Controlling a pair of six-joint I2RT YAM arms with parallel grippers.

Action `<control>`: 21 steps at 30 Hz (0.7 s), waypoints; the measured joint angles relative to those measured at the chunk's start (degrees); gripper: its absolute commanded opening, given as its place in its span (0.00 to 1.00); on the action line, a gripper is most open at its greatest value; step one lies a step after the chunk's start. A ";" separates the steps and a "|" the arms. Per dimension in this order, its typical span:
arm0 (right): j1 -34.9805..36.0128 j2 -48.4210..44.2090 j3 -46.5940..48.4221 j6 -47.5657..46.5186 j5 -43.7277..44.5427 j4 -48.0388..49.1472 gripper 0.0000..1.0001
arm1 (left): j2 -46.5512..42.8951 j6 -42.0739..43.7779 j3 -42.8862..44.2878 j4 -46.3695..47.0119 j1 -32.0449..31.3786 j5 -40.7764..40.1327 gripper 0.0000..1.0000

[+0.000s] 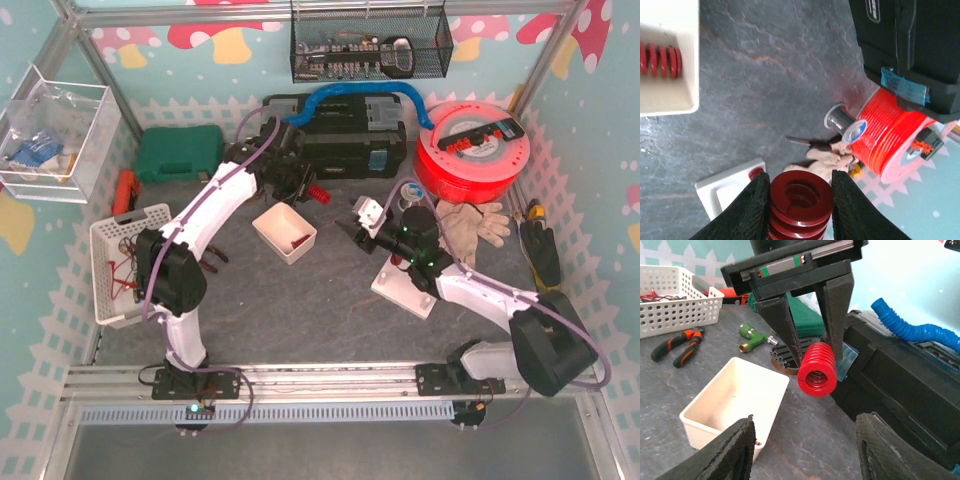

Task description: Install the large spring

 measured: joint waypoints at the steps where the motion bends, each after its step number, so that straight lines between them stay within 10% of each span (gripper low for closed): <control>1: 0.37 1.22 0.26 -0.59 0.04 1.07 0.55 | 0.09 -0.02 0.26 0.07 -0.15 0.85 0.05; 21: 1.09 15.26 7.93 -0.94 3.08 13.14 0.63 | 0.09 0.61 -1.03 1.55 0.79 6.84 0.05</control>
